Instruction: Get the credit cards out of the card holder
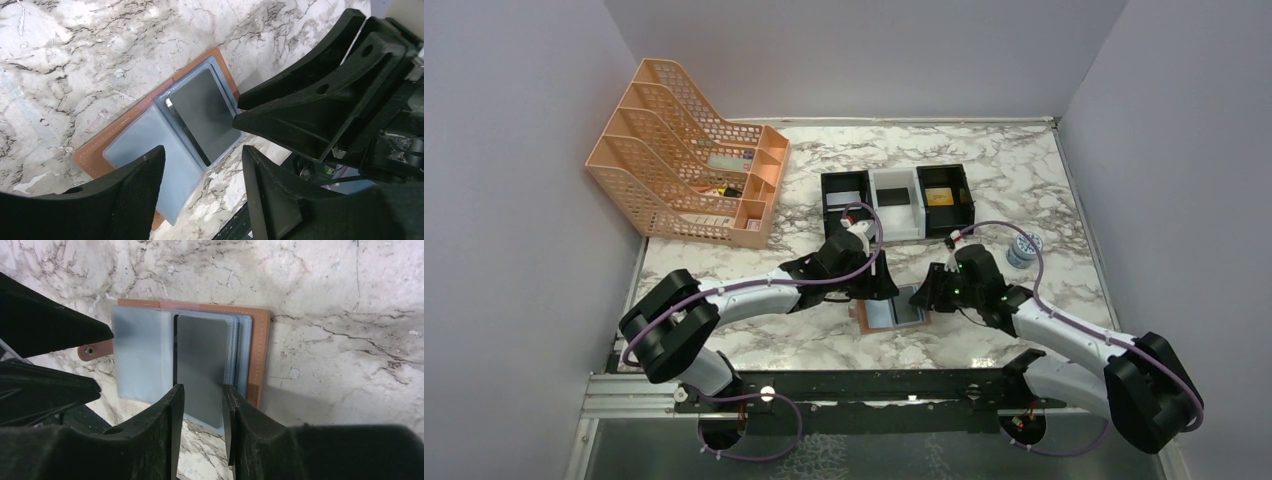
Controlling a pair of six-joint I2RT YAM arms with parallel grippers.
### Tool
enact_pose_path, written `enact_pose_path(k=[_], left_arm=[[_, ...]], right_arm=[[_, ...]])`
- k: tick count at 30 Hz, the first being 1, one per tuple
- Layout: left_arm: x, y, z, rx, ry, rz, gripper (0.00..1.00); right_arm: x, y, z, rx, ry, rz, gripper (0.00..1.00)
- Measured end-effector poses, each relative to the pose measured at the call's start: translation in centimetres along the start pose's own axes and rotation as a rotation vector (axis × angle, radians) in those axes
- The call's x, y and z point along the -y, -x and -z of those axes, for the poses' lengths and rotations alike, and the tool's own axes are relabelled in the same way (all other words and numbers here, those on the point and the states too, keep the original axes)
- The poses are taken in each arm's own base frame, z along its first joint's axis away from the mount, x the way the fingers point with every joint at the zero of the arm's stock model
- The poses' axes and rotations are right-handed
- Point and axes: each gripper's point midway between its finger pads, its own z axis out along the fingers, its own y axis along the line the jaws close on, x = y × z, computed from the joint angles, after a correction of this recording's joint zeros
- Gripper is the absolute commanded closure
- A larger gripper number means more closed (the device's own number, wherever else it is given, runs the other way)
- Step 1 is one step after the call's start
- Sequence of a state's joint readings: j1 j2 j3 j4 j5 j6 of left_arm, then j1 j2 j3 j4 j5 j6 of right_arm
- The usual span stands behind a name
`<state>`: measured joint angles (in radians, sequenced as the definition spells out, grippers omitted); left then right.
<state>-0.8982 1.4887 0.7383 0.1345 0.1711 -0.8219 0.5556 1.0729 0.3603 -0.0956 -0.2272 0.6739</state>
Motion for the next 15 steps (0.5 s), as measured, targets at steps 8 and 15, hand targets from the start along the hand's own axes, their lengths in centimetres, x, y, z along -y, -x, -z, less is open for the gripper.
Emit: enact_pose_path(k=[8, 15], left_arm=[[-0.6, -0.5, -0.6, -0.016, 0.016, 0.011, 0.44], [-1.0, -0.9, -0.9, -0.03, 0.028, 0.02, 0.55]], right_arm=[[-0.3, 0.7, 0.1, 0.005, 0.0, 0.032, 0.73], [0.7, -0.4, -0.7, -0.043, -0.036, 0.015, 0.82]])
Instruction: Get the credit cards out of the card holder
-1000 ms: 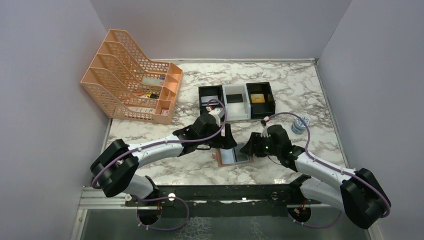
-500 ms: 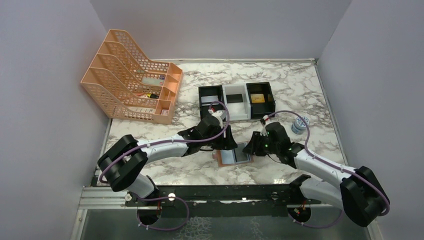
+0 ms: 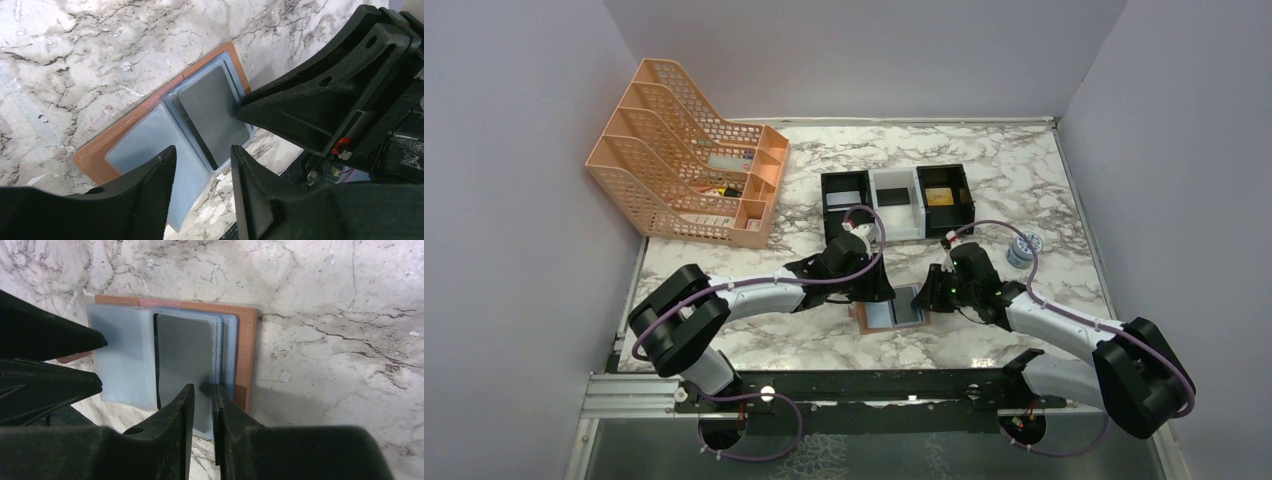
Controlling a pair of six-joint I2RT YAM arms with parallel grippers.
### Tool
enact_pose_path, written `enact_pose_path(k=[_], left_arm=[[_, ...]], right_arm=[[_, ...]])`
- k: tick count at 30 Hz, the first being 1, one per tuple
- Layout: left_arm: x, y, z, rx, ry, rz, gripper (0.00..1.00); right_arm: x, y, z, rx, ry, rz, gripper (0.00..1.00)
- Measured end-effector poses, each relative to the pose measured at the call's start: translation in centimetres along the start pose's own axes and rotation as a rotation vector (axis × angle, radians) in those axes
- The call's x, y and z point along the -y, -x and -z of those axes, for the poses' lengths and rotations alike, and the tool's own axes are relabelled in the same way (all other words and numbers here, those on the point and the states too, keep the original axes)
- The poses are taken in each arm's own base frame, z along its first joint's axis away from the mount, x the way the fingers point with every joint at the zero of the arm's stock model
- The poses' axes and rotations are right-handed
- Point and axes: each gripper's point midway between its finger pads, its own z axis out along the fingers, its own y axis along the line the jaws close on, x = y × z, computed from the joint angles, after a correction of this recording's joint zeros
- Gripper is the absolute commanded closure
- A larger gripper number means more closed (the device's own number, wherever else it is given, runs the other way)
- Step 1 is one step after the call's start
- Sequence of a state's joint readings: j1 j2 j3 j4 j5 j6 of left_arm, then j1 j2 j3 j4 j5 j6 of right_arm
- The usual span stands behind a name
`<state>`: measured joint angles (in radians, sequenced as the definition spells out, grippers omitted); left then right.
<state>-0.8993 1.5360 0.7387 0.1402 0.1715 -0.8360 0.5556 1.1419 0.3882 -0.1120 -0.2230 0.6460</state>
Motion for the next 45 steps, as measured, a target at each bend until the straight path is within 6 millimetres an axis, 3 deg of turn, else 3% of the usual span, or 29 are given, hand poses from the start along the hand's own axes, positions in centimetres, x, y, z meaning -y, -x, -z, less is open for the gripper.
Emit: enact_pose_path(k=[12, 22, 32, 41, 45], left_arm=[[-0.2, -1.3, -1.3, -0.045, 0.017, -0.008, 0.67], [-1.0, -1.9, -2.4, -0.068, 0.041, 0.004, 0.71], [-1.0, -2.0, -2.8, -0.052, 0.024, 0.037, 0.76], [-1.2, -2.2, -2.9, -0.051, 0.025, 0.048, 0.77], [-1.4, -2.4, -2.9, -0.052, 0.025, 0.054, 0.77]], right_arm=[[0.3, -0.1, -0.2, -0.003, -0.014, -0.006, 0.83], [0.3, 0.0, -0.1, -0.006, -0.018, 0.0, 0.83], [-1.1, 1.6, 0.8, 0.027, 0.01, 0.039, 0.83], [-0.5, -0.2, -0.4, -0.064, 0.012, 0.022, 0.84], [-0.7, -0.1, -0.7, -0.063, 0.021, 0.023, 0.84]])
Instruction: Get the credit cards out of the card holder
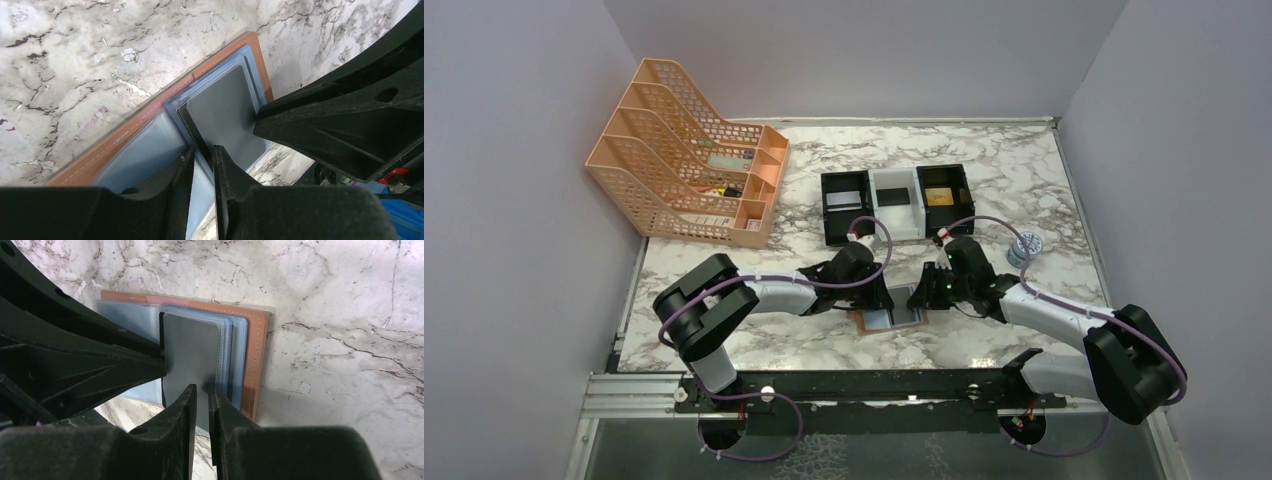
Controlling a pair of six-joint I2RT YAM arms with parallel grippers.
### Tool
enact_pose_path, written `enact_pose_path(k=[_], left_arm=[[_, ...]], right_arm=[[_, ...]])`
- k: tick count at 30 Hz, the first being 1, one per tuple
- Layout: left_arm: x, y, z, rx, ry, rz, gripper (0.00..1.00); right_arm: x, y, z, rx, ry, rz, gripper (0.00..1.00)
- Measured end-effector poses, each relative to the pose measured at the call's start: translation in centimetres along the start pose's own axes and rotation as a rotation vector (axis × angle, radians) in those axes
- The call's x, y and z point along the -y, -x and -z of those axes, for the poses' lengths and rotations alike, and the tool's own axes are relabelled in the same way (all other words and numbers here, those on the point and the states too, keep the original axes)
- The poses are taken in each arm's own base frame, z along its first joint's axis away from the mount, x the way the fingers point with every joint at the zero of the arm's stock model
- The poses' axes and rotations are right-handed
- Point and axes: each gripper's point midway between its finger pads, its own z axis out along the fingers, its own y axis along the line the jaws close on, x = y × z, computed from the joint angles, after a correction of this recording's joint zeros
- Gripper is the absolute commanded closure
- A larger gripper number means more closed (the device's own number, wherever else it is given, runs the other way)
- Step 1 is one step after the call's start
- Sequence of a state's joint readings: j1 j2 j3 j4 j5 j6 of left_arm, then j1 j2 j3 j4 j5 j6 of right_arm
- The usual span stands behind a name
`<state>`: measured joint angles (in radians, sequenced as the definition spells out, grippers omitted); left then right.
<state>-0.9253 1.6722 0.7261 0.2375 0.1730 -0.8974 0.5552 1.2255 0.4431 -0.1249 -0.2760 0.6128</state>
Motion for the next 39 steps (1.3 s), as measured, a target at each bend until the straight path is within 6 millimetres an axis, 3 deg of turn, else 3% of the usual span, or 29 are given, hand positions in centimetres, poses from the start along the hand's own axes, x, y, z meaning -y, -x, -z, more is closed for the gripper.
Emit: enact_pose_path(k=[13, 25, 34, 39], left_arm=[[-0.24, -0.3, -0.03, 0.005, -0.006, 0.023, 0.82], [-0.53, -0.49, -0.03, 0.022, -0.009, 0.061, 1.0], [-0.57, -0.49, 0.16, 0.034, -0.008, 0.06, 1.0], [-0.53, -0.52, 0.16, 0.033, -0.009, 0.06, 0.85]], right_arm=[[-0.05, -0.06, -0.07, -0.005, 0.006, 0.007, 0.84], [-0.31, -0.08, -0.23, -0.01, 0.022, 0.009, 0.84], [-0.31, -0.07, -0.12, -0.019, 0.016, 0.015, 0.84], [-0.27, -0.13, -0.09, -0.022, 0.014, 0.017, 0.84]])
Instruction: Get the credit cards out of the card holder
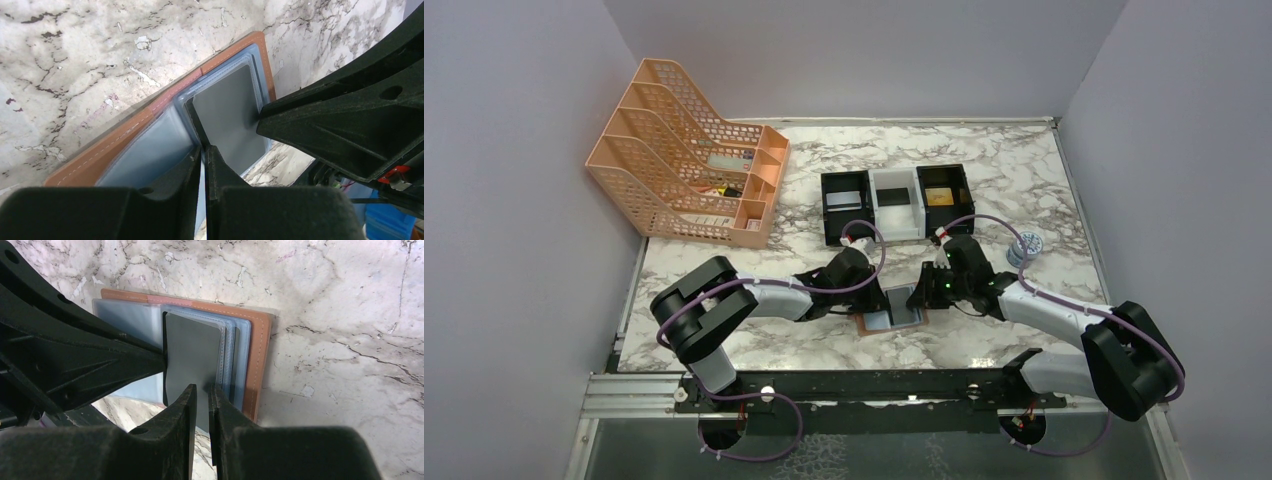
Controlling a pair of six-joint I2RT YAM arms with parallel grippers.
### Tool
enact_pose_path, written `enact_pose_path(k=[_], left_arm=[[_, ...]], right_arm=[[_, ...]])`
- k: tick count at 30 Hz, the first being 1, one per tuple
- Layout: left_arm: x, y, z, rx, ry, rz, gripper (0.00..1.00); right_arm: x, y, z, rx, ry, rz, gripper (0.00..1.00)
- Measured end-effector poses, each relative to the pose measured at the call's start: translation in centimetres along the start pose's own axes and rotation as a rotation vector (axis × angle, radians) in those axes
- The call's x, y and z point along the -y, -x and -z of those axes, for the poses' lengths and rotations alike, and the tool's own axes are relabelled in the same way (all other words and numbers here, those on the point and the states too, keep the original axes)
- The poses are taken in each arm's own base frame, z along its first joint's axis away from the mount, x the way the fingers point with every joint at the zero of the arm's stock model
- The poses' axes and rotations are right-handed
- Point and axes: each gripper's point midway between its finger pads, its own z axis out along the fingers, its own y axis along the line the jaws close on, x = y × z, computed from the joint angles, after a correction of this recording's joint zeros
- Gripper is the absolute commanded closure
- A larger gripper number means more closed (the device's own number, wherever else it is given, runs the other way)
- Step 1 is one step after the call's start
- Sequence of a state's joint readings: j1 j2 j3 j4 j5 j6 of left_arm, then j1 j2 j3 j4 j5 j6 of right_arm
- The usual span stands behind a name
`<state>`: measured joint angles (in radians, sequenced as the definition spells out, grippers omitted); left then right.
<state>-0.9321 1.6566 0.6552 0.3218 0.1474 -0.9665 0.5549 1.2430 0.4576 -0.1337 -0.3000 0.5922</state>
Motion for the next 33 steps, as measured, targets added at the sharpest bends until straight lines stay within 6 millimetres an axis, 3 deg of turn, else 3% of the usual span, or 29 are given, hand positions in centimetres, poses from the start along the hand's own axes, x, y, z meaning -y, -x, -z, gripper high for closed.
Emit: enact_pose_path(k=[3, 7, 21, 31, 33], left_arm=[[0.01, -0.02, 0.0, -0.001, 0.0, 0.005, 0.77], [0.16, -0.1, -0.02, -0.001, -0.003, 0.013, 0.76], [-0.31, -0.14, 0.06, 0.022, 0.005, 0.04, 1.0], [-0.47, -0.06, 0.28, 0.03, 0.011, 0.035, 1.0], [-0.48, -0.05, 0.29, 0.031, 0.011, 0.033, 0.95]], right_arm=[[-0.02, 0.02, 0.02, -0.001, 0.0, 0.0, 0.84], [-0.03, 0.02, 0.03, -0.002, -0.001, 0.0, 0.84], [-0.01, -0.05, -0.08, 0.004, 0.003, -0.015, 0.84], [0.05, -0.06, -0.06, 0.003, -0.001, -0.013, 0.84], [0.05, -0.06, -0.05, 0.003, -0.001, -0.013, 0.84]])
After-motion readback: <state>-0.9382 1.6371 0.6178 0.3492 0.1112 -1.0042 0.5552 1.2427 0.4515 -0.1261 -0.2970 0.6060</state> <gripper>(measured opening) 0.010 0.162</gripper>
